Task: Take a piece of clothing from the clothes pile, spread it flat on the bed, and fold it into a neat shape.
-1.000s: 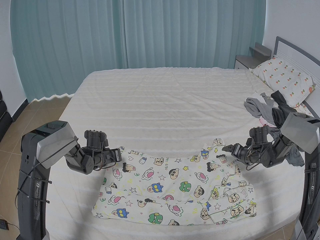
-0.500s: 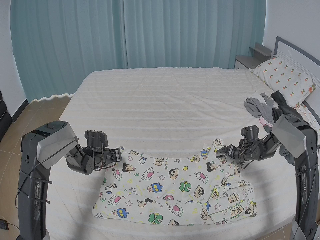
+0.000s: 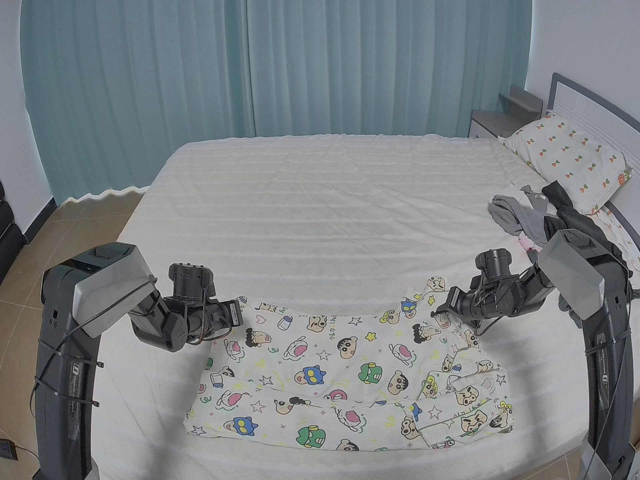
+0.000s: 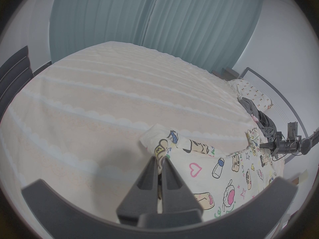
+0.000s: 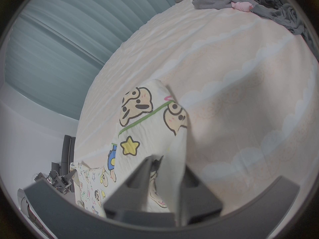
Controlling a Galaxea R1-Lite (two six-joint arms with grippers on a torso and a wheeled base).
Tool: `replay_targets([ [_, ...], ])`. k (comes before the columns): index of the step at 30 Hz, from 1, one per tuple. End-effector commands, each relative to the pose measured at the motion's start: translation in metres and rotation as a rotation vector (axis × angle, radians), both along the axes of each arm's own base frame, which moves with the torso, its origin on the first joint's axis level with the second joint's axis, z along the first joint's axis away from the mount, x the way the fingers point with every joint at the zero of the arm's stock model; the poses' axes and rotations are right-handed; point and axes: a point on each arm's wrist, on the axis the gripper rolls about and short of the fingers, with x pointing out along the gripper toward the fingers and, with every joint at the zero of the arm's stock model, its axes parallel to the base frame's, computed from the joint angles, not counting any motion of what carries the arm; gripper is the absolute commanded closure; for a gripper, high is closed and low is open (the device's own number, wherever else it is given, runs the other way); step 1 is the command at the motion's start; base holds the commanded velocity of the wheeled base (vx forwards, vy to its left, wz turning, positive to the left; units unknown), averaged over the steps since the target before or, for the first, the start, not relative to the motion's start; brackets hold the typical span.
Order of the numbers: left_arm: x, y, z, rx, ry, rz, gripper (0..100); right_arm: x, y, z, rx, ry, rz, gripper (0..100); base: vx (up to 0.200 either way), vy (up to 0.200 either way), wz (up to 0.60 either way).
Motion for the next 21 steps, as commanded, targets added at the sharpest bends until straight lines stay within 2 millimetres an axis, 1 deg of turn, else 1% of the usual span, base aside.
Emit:
replay_targets([
  [1,-0.001,0.000,0.003,0.002,-0.003,0.004,100,0.000,-0.005,0.002,0.000,-0.004,-0.012,100,0.000,0.000,0.00],
  [4,-0.002,0.000,0.008,0.001,-0.009,0.004,100,0.000,-0.007,0.008,0.003,-0.017,-0.018,100,0.000,0.000,0.00],
  [5,-0.004,0.001,0.011,0.002,-0.011,0.005,100,0.000,-0.009,0.016,0.006,-0.032,-0.022,100,0.000,0.000,0.00],
  [6,-0.004,0.001,0.011,0.002,-0.011,0.005,100,0.000,-0.010,0.016,0.006,-0.030,-0.024,100,0.000,0.000,0.00],
  [8,-0.004,0.001,0.018,0.000,-0.026,0.005,100,-0.002,-0.013,0.025,0.016,-0.041,-0.025,100,0.000,0.000,0.00],
  [11,-0.004,0.001,0.022,0.010,-0.036,0.021,100,-0.006,-0.014,0.032,0.035,-0.042,-0.010,100,0.000,0.000,0.00],
  [14,-0.004,0.001,0.023,0.019,-0.041,0.033,100,-0.012,-0.014,0.035,0.070,-0.034,0.025,100,0.000,0.000,0.00],
  [21,-0.006,0.000,0.032,0.016,-0.052,0.031,100,-0.021,-0.017,0.029,0.119,-0.055,0.063,100,0.000,0.000,0.00],
])
